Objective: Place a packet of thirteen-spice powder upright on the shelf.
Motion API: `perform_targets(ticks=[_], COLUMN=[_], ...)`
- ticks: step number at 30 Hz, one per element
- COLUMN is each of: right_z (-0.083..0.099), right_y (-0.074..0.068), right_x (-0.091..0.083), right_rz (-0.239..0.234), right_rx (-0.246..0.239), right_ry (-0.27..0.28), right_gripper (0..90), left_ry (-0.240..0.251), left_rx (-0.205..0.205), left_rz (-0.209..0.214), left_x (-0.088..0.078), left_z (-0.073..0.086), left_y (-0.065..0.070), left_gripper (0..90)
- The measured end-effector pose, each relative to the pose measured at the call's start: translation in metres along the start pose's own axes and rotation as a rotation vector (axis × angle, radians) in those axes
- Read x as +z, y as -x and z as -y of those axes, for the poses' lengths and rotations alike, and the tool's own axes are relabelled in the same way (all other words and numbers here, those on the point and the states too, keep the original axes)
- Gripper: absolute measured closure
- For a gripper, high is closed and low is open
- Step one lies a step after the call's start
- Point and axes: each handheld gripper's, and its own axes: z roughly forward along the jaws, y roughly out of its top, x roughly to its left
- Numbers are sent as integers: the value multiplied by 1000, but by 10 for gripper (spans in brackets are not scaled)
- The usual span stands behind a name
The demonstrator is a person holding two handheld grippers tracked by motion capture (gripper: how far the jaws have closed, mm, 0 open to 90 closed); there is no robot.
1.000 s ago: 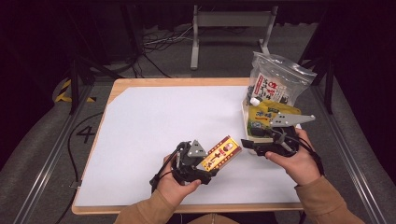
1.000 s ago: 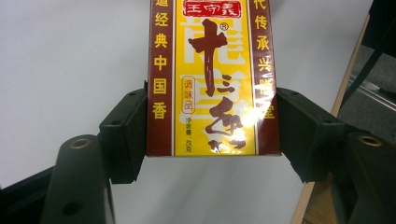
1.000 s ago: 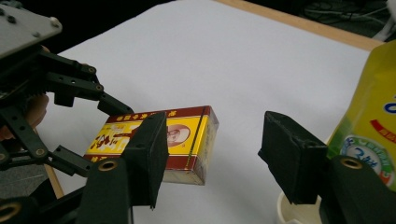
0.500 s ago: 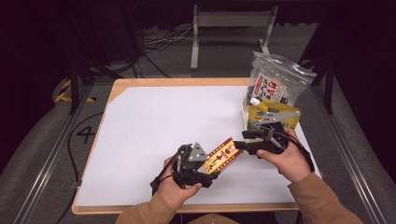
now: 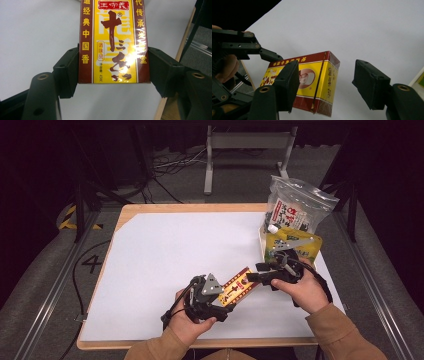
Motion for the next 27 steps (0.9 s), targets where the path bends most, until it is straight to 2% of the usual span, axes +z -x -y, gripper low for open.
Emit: perform_targets(ticks=[8,12,16,21,25,27], right_z=[3,3,3,2,2,1], right_y=[3,2,0,-1,-4,-7], right_x=[9,13,15,12,10,9], right_rz=[-55,-78,-93,-88,-78,-66], right_rx=[55,66,64,67,30,15], right_ry=[-41,-48,-61,-39,-44,-42], right_gripper=[331,344,388,454,477,502], left_ry=[19,26,22,12,-10,-21], left_rx=[-4,-7,-4,3,28,32], left_rz=[-20,-23,-25,-30,-58,-59], left_x=[-1,-1,0,2,6,7], left_z=[1,1,1,2,2,2], left_y=[-1,-1,-2,-1,4,5], left_gripper=[324,323,323,322,322,322])
